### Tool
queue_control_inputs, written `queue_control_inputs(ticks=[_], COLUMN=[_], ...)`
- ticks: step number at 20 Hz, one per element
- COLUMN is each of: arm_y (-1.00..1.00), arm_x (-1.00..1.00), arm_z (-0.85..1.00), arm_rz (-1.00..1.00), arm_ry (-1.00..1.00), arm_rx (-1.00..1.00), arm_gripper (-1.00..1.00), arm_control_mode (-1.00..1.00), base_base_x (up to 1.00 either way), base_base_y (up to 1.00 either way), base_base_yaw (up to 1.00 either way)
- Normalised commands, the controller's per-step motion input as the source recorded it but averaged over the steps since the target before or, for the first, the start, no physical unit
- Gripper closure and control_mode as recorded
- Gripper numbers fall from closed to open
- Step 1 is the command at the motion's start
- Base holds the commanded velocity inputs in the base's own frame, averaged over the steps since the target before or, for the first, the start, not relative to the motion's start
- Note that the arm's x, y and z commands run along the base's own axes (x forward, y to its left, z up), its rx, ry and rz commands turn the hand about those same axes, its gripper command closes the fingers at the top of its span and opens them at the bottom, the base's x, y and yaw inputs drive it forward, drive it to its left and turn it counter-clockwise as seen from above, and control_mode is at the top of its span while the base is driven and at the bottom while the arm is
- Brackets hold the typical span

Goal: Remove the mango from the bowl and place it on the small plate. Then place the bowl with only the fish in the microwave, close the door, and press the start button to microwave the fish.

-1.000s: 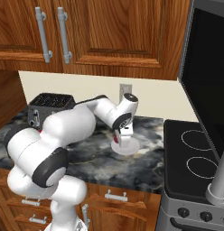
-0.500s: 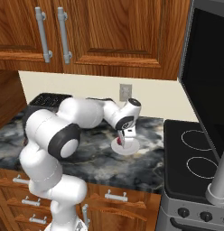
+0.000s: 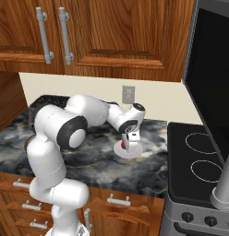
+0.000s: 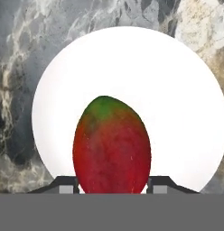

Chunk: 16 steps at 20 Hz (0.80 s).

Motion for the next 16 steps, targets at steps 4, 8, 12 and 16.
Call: queue_control_inputs(ticks=[4,8,12,16], arm_y=[0.00,0.00,0.00,0.00], arm_x=[0.18,0.14,-0.02,-0.33], arm_z=[-0.39,-0.31,0.02,0.28], arm_rz=[0.00,0.00,0.00,0.00], arm_ry=[0.00,0.00,-0.03,-0.10], arm_rx=[0.00,0.00,0.00,0.00], arm_gripper=[1.00,-1.00,-1.00,-1.00], arm_control_mode=[-1.00,-1.00,-1.00,-1.00], base_base_x=[0.00,0.00,0.00,0.00], base_base_y=[0.00,0.00,0.00,0.00], base_base_yaw=[0.00,0.00,0.00,0.00])
